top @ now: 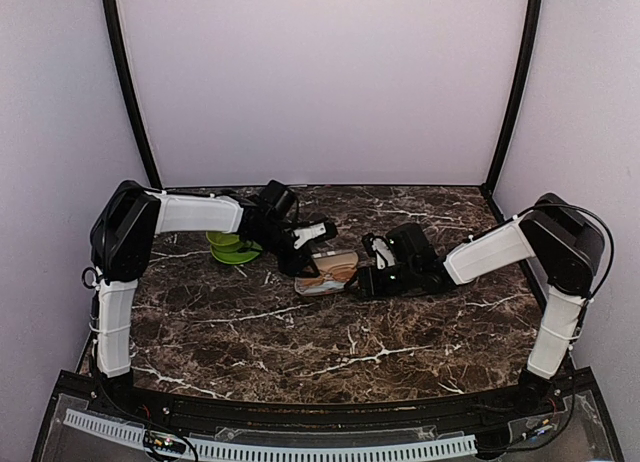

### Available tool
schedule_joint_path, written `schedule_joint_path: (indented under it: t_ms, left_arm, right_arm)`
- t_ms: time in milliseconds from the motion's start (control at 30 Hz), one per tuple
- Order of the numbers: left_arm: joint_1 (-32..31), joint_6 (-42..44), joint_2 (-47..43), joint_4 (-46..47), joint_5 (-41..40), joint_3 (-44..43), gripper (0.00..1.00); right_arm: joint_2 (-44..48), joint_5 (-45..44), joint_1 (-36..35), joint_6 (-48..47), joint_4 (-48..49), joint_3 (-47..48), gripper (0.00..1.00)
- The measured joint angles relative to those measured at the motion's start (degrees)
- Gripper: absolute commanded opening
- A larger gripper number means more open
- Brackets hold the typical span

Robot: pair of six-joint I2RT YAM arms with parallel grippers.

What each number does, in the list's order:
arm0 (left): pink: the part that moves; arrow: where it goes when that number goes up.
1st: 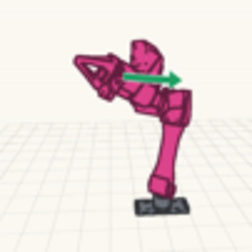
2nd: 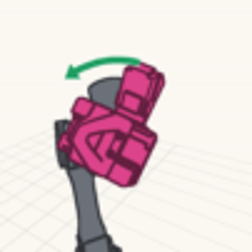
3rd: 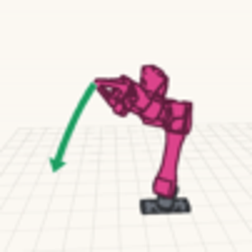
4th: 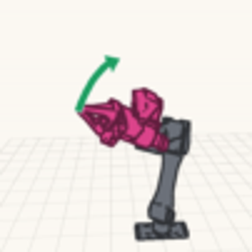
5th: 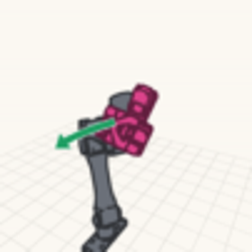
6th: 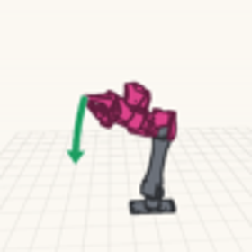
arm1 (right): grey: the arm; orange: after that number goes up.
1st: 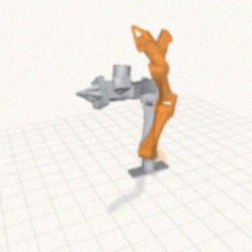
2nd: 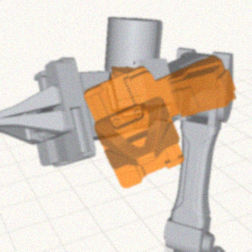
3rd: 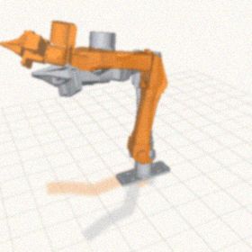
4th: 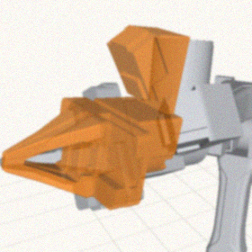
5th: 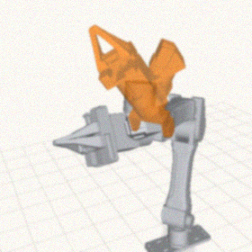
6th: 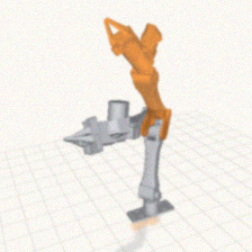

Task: Organize the sunglasses
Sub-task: Close the case with sunglasses at the center of the board.

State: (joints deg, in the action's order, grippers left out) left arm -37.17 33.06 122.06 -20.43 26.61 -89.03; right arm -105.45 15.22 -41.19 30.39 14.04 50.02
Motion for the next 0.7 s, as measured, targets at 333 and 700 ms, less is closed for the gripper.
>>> schedule_joint_path:
  t_ms: [333, 700]
  left_arm:
    - [-0.28, -0.76, -0.28, 0.90, -0.52, 0.76, 0.44]
    - [-0.74, -1.57, -2.19, 1.64, -1.01, 2.47, 0.45]
  right_arm:
    - [-0.02, 2.03, 1.25, 1.38, 0.37, 0.00, 0.50]
    - [-0.02, 4.31, 2.75, 4.85, 1.60, -0.15, 0.44]
